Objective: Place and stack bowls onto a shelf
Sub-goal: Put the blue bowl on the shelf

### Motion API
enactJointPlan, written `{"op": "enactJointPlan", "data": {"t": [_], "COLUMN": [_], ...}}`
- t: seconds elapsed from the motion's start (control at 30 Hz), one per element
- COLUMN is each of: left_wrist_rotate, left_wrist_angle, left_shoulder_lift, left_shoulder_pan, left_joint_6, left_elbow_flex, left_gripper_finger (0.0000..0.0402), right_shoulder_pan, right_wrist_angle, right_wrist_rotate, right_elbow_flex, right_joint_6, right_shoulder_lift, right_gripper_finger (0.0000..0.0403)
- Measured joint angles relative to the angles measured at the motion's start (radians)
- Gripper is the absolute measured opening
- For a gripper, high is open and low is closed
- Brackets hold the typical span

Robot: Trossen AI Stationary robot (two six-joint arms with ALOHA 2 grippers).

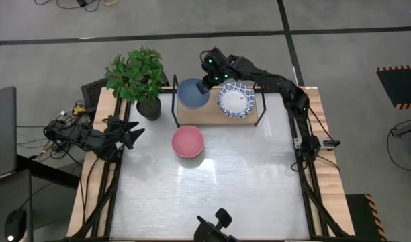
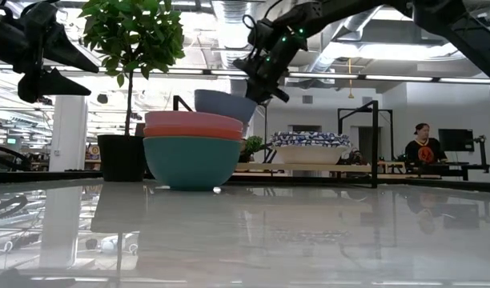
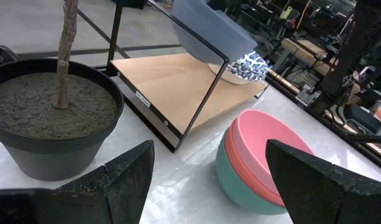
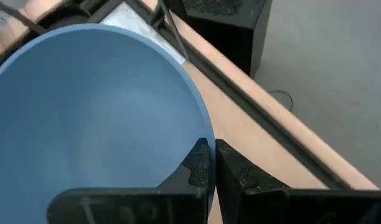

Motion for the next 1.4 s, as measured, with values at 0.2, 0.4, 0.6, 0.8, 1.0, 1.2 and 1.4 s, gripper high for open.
{"op": "enactJointPlan", "data": {"t": [0.2,0.4,0.6,0.8,1.0,1.2,1.4], "left_wrist_rotate": [-0.018,-0.030,-0.029,-0.026,-0.027,-0.027,-0.025], "left_wrist_angle": [0.000,0.000,0.000,0.000,0.000,0.000,0.000], "left_shoulder_lift": [0.000,0.000,0.000,0.000,0.000,0.000,0.000], "left_shoulder_pan": [0.000,0.000,0.000,0.000,0.000,0.000,0.000], "left_joint_6": [-0.002,-0.005,-0.008,-0.010,-0.011,-0.011,-0.011], "left_elbow_flex": [0.000,0.000,0.000,0.000,0.000,0.000,0.000], "left_gripper_finger": [0.0293,0.0293,0.0293,0.0293,0.0293,0.0293,0.0293], "right_shoulder_pan": [0.001,-0.006,0.006,0.001,-0.003,-0.002,-0.004], "right_wrist_angle": [0.077,0.063,0.103,0.053,0.031,0.021,-0.006], "right_wrist_rotate": [0.007,0.035,0.046,0.064,0.064,0.065,0.064], "right_elbow_flex": [-0.042,-0.041,-0.041,-0.040,-0.040,-0.040,-0.040], "right_joint_6": [0.021,0.022,0.021,0.020,0.019,0.019,0.019], "right_shoulder_lift": [0.000,0.039,0.092,0.098,0.098,0.098,0.098], "right_gripper_finger": [0.0030,0.0030,0.0030,0.0030,0.0030,0.0030,0.0030]}}
